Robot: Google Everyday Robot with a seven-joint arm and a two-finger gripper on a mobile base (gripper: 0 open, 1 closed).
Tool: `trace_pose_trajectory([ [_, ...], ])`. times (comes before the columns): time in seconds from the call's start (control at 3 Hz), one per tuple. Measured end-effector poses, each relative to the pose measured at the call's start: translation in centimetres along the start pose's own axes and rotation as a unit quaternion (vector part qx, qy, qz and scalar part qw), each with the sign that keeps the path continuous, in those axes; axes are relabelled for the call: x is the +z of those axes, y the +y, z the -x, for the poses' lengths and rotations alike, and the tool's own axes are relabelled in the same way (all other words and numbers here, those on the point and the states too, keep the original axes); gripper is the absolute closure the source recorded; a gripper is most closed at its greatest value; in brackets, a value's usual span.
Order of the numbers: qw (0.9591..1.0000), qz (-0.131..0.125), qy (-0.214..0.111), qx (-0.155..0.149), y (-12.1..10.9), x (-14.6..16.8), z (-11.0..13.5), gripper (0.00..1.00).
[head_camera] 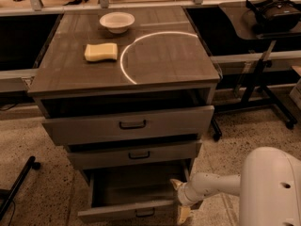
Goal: Open bottom drawer
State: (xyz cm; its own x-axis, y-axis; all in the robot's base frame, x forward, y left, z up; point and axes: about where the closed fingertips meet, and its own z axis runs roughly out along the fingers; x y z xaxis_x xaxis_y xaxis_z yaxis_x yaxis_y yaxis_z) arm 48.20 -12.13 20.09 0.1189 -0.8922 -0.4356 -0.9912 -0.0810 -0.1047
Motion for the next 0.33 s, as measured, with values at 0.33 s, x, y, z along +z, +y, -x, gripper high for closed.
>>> trace_pose_trajectory([
  [0.33, 0.9999, -0.005, 0.008, -0.012, 0.22, -4.68, -0.40, 0.00],
])
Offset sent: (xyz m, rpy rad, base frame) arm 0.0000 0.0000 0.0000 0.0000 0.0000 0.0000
